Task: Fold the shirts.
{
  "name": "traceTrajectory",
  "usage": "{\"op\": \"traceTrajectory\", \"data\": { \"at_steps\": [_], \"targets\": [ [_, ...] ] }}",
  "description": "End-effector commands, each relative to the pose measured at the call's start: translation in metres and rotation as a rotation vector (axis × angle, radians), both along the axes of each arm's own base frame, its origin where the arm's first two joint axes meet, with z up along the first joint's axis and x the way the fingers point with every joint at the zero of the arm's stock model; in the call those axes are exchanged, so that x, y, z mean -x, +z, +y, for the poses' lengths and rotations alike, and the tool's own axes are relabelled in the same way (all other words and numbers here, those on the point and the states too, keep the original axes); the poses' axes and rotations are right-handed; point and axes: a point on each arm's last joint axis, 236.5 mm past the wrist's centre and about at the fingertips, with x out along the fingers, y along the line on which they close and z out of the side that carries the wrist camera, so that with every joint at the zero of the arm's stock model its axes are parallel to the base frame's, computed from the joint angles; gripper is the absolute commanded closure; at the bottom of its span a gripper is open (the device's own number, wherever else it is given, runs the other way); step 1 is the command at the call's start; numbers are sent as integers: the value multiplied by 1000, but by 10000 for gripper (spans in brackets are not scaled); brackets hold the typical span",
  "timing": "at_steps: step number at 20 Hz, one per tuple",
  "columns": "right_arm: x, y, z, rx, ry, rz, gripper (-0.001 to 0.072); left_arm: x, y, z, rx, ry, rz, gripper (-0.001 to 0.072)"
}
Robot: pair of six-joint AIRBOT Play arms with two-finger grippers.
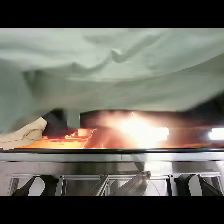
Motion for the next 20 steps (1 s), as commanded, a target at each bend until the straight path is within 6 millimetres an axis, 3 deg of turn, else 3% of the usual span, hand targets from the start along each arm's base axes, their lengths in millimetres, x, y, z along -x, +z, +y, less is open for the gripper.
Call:
{"op": "traceTrajectory", "data": {
  "at_steps": [1,3,5,7,8,10,12,14,16,17,18,19,20],
  "targets": [
    [6,34,-11,72,-168,-91,695,15,16,-13,-122,100,-124,686],
    [-19,14,-30,5,-147,-2,695,-29,3,16,-104,159,-1,685],
    [-54,-31,-61,-86,-155,137,695,-72,-32,19,-68,39,178,685],
    [-93,-98,-95,-169,-204,281,696,-130,-103,7,-116,-36,397,685],
    [-113,-142,-110,-190,-245,362,696,-163,-151,0,-176,-34,505,685],
    [-152,-231,-119,-213,-274,519,696,-220,-240,-9,-258,-23,692,685],
    [-186,-313,-117,-217,-280,676,695,-265,-312,-12,-274,-42,847,686],
    [-219,-377,-115,-189,-277,774,696,-308,-369,-3,-254,-29,946,695],
    [-250,-420,-117,-164,-294,823,694,-354,-404,9,-188,65,943,688],
    [-263,-431,-115,-154,-283,837,597,-374,-413,18,-151,133,928,483],
    [-274,-434,-113,-151,-266,842,381,-391,-418,31,-120,204,909,228],
    [-282,-428,-114,-149,-255,834,368,-404,-417,46,-85,272,894,-13],
    [-286,-418,-117,-142,-247,818,368,-407,-411,61,-68,307,884,-11]
  ]
}}
